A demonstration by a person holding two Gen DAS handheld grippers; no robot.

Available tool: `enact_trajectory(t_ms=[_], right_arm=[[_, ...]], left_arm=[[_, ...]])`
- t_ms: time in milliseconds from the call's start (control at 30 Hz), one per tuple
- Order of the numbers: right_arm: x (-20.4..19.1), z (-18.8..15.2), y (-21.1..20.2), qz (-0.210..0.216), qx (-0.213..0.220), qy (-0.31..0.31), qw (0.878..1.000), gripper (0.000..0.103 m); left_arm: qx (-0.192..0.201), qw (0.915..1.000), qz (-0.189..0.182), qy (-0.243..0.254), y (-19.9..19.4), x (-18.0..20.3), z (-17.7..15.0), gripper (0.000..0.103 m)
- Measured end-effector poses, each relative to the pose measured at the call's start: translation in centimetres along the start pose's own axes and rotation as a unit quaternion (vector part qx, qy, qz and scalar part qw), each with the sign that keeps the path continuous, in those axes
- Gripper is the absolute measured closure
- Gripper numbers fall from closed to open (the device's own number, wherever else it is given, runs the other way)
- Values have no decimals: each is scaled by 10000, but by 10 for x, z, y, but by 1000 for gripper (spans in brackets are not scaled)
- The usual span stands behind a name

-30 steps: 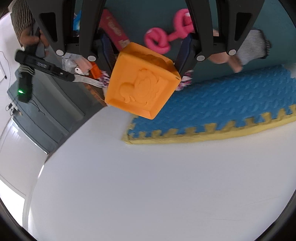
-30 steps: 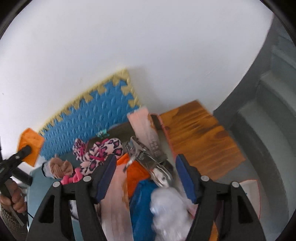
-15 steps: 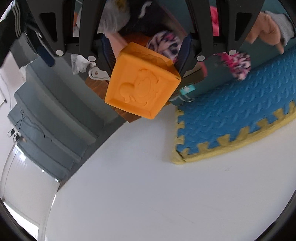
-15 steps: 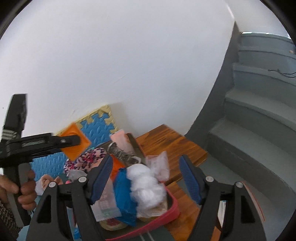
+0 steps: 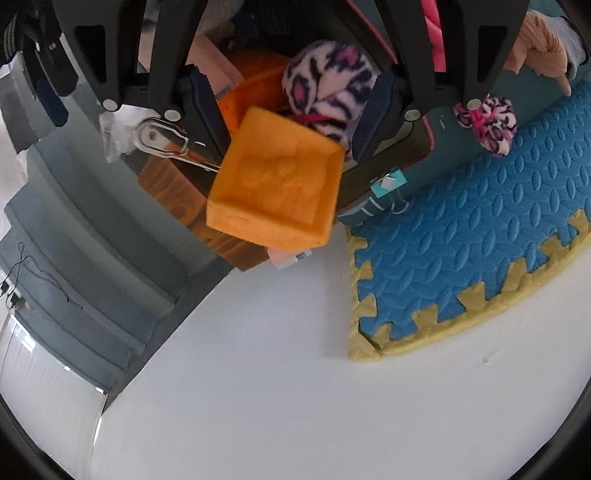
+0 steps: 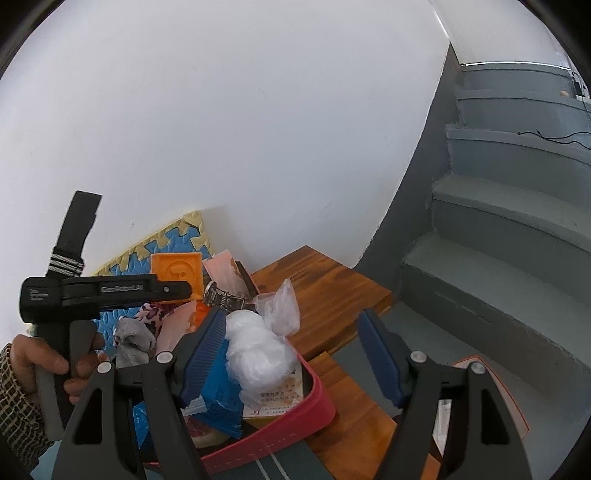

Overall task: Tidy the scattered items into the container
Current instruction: 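Lower the orange cube into the tin and open the left tool, then move the left tool to the grey sock with black cuff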

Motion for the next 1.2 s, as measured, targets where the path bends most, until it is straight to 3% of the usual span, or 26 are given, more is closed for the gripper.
enact_trajectory(t_ms=[533,733,900,1000,1200], right_arm=[[-14,-8,-28,25,23,-30,10000,26],[-39,-16,-39,256,-38,-188,9995,26],[-79,-33,-44,598,-218,-492,9968,26],[-110,-51,-43,852,-410,-758,9926,26],[-165,-93,-32,1222,-935,-1156,9813,26]], left_arm=[[325,9989,27,-342,-45,-31,-9,34],[468,9950,190,-857,-80,-75,-44,34],[638,9850,512,-1517,-117,-135,-86,33],[629,9798,584,-1804,-119,-160,-110,20],[608,9668,727,-2372,-123,-211,-158,19]])
Point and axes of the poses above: each gripper's, at about its wrist camera, not at the fingertips, and y roughly the way its jaws point, x to its right, z to its top, the point moved 10 cm from there along y, roughly the way its jaws point, and after that the axes turned 12 degrees about y, right-handed, at the moved point
